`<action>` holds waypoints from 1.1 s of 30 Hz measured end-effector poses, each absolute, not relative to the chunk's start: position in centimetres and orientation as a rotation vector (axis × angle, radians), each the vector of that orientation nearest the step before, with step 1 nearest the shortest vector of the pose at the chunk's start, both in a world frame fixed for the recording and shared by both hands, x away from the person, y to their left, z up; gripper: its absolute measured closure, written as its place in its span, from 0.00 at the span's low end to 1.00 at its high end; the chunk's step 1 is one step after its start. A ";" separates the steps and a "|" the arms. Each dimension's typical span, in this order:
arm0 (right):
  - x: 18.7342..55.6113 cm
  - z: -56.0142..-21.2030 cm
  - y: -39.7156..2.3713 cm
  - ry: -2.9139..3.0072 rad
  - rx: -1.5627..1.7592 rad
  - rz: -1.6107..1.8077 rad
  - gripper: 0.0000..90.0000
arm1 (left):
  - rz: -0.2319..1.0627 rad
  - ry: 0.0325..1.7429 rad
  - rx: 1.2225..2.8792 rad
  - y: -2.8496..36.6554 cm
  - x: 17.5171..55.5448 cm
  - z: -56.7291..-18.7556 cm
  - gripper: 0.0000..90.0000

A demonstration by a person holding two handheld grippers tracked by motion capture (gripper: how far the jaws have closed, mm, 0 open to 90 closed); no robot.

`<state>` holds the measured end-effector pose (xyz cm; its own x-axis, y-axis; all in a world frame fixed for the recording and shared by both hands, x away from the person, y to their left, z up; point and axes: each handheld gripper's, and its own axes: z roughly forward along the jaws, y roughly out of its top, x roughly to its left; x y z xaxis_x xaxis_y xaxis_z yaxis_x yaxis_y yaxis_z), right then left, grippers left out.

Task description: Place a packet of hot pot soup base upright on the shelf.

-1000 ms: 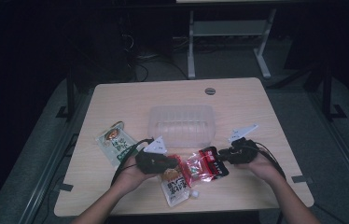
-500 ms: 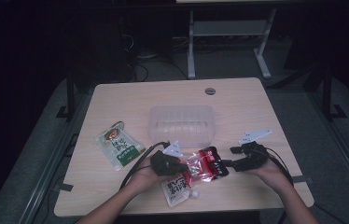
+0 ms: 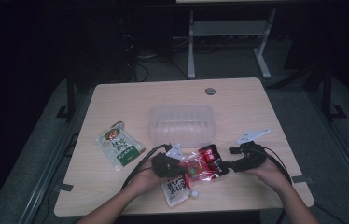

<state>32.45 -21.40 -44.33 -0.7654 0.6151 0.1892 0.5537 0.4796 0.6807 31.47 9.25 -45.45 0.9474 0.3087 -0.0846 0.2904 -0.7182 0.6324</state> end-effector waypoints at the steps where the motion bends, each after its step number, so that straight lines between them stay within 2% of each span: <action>1: 32.5 -44.4 -21.3 2.638 1.043 1.166 0.31 | 0.032 0.425 2.413 9.2 31.5 -45.5 1.00; 16: 34.2 -46.1 -19.8 2.729 1.109 1.275 0.30 | 0.029 0.438 2.439 9.1 31.5 -45.8 1.00; 24: 34.8 -46.8 -19.2 2.783 1.132 1.351 0.36 | 0.034 0.436 2.438 9.0 31.5 -45.8 1.00; 27: 34.7 -46.8 -19.3 2.789 1.132 1.359 0.41 | 0.033 0.439 2.437 9.0 31.5 -45.8 1.00; 33: 34.5 -46.3 -19.8 2.781 1.088 1.391 0.58 | 0.028 0.443 2.433 9.1 31.5 -45.8 1.00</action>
